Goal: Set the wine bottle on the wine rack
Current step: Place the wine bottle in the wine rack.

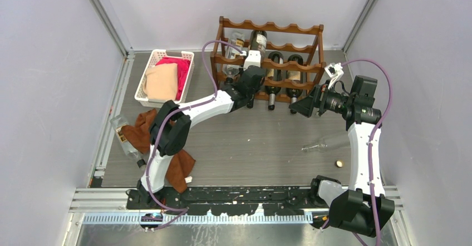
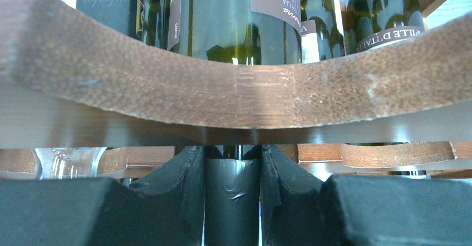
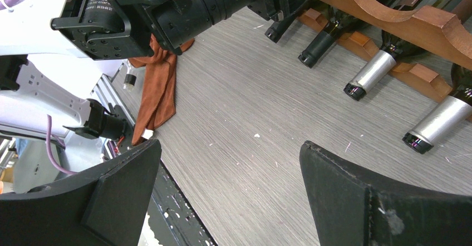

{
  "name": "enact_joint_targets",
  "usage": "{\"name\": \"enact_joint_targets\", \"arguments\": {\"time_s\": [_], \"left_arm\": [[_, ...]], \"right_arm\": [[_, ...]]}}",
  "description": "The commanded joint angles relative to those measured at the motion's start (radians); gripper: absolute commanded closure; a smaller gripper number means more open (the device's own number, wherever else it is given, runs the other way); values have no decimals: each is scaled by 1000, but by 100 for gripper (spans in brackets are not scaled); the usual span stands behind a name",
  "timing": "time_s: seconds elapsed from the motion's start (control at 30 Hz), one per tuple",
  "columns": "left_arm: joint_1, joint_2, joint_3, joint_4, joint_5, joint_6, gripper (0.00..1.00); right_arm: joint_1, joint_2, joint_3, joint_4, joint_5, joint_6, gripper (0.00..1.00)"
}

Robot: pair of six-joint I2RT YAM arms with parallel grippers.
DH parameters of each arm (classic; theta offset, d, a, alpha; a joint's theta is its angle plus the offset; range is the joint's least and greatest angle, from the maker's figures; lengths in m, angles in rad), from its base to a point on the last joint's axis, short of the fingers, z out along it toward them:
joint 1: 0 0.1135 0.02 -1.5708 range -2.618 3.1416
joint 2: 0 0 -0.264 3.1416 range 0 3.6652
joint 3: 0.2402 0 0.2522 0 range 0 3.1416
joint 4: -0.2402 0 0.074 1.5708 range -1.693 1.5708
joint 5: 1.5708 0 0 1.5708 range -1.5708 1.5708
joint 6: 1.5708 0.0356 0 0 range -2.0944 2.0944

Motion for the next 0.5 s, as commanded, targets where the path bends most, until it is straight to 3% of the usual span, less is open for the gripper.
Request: {"name": "enact_joint_targets", "arguments": {"time_s": [0.0,0.47], "left_arm": [[10,-10,83,133,-72,-13,96],[10,-3,88,122,-69,-21,68]], "right_arm": [[-3,-12,27,16,-15,-8,0],[-3,-13,27,16,-15,-8,0]]}}
